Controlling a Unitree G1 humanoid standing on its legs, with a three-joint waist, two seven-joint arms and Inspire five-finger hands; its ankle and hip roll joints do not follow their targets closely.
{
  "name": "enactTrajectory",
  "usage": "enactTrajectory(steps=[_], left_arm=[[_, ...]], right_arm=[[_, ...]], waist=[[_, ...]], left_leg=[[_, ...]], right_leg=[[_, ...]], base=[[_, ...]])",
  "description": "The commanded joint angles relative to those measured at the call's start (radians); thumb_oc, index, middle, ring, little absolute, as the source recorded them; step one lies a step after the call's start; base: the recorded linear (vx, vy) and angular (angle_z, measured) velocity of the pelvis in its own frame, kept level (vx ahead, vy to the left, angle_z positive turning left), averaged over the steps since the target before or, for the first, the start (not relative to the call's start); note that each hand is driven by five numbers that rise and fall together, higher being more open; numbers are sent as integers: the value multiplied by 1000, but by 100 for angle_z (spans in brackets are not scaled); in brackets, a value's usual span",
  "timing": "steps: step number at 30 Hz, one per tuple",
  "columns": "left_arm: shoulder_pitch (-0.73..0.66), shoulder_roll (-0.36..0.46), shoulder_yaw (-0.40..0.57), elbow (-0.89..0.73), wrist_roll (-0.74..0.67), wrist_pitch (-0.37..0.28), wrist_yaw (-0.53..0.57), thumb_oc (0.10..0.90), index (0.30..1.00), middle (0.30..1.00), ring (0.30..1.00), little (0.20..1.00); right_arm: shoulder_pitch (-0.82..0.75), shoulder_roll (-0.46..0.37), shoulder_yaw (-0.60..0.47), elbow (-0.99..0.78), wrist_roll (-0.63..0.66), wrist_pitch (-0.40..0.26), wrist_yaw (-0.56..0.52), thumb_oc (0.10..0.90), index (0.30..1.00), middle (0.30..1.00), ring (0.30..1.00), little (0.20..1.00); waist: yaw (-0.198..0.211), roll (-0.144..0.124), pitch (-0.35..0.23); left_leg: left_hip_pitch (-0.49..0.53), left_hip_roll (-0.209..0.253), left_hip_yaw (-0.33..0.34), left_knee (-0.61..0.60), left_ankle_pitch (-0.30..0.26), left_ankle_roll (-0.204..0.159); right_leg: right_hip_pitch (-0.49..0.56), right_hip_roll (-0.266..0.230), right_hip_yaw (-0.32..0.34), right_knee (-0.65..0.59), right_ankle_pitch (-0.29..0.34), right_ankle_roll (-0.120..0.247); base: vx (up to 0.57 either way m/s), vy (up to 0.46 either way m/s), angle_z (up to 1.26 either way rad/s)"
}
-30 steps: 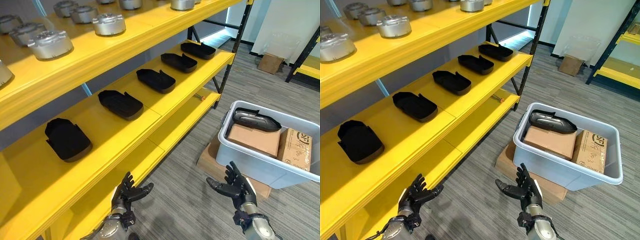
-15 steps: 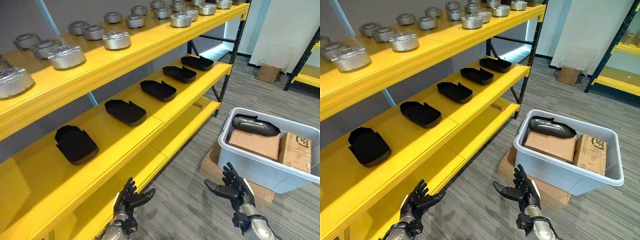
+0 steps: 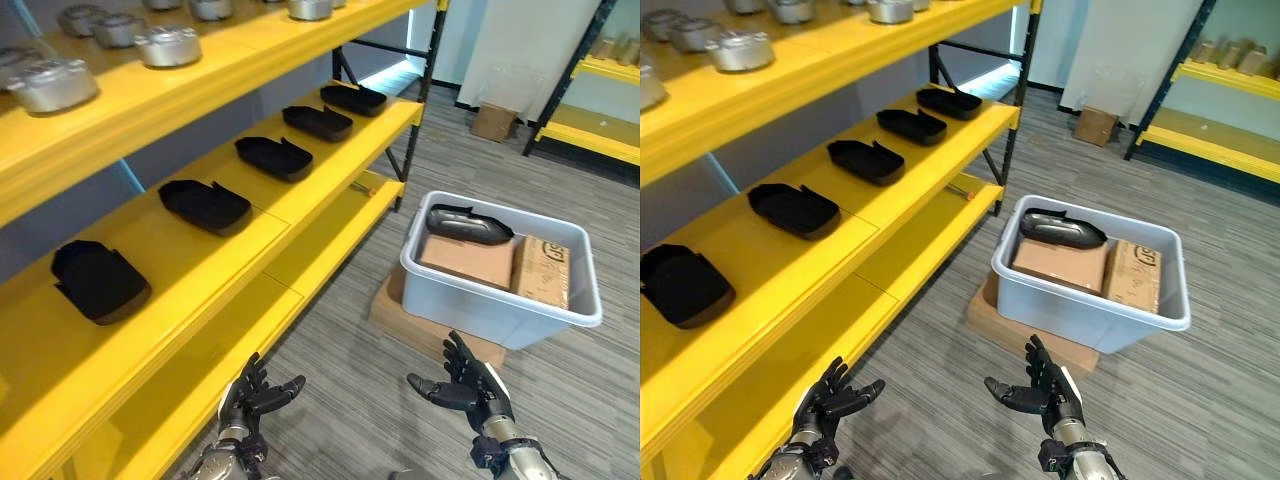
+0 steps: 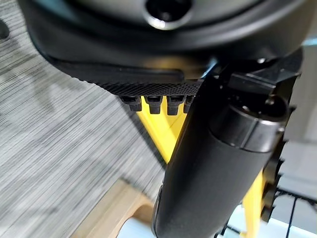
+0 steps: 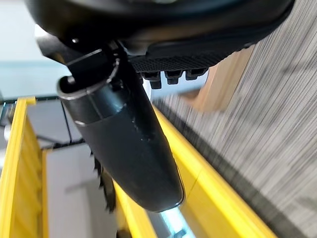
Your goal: Move parts from the plastic box to the shelf.
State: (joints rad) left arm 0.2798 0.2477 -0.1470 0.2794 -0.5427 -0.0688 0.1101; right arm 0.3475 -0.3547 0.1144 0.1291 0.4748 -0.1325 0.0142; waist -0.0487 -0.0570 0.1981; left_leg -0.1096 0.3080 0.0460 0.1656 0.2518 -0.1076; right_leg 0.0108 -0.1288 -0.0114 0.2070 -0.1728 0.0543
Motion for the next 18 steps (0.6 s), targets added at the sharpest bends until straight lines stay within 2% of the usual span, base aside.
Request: enactTrajectory(steps=[1,3,5,6,8,9,10,14,18], left_arm=[[-58,17,59,-103,18,-85,-37,900,1000,1000,1000,1000],[-65,18,52,-91,28,-87,-36,900,1000,1000,1000,1000],[-79,23,50,-83,33,-91,-30,900,1000,1000,1000,1000],[-86,24,53,-84,29,-97,-22,900,1000,1000,1000,1000],[-83,19,50,-89,24,-99,-24,900,1000,1000,1000,1000],[-84,17,44,-91,22,-100,-24,900,1000,1000,1000,1000],[-93,16,37,-87,22,-103,-21,900,1000,1000,1000,1000],[-130,24,18,-84,16,-111,-11,900,1000,1000,1000,1000],[-155,25,4,-81,5,-115,16,900,1000,1000,1000,1000]], right_arm=[[-55,-14,-36,-95,7,-95,23,900,1000,1000,1000,1000],[-54,-23,-42,-92,-5,-100,20,900,1000,1000,1000,1000],[-78,-24,-31,-81,-15,-103,7,900,1000,1000,1000,1000],[-109,-26,-12,-67,-26,-105,1,900,1000,1000,1000,1000],[-113,-22,-5,-72,-27,-104,7,900,1000,1000,1000,1000],[-115,-20,-4,-75,-29,-105,11,900,1000,1000,1000,1000],[-112,-15,-2,-72,-27,-103,12,900,1000,1000,1000,1000],[-118,6,8,-68,-12,-97,15,900,1000,1000,1000,1000],[-154,15,46,-58,-24,-86,2,900,1000,1000,1000,1000]], waist=[[29,34,-10],[25,49,-7],[46,54,3],[66,57,12],[66,67,4],[64,72,-5],[61,71,-11],[52,56,-44],[49,40,-62]], left_leg=[[-137,-170,-93,-4,-121,21],[-192,-156,-33,-75,-49,11],[-240,-199,-69,-118,-34,10],[-237,-228,-122,-145,-26,4],[-224,-223,-134,-152,-28,11],[-205,-217,-137,-165,-12,5],[-198,-213,-114,-163,-11,2],[-184,-218,-70,-114,-59,24],[-192,-235,-17,-73,-113,59]], right_leg=[[50,162,-71,-123,39,-36],[64,170,-79,-132,35,-36],[63,178,-60,-128,31,-36],[79,189,-14,-124,10,-31],[80,194,3,-125,5,-27],[98,193,21,-136,-1,-26],[111,182,21,-145,-4,-26],[143,124,44,-164,-19,-6],[118,69,68,-166,-3,24]], base=[[142,31,-44],[153,55,-28],[147,86,-56],[132,93,-52],[130,113,-42],[193,148,-42],[237,167,-27],[258,160,-20],[168,146,-55]])
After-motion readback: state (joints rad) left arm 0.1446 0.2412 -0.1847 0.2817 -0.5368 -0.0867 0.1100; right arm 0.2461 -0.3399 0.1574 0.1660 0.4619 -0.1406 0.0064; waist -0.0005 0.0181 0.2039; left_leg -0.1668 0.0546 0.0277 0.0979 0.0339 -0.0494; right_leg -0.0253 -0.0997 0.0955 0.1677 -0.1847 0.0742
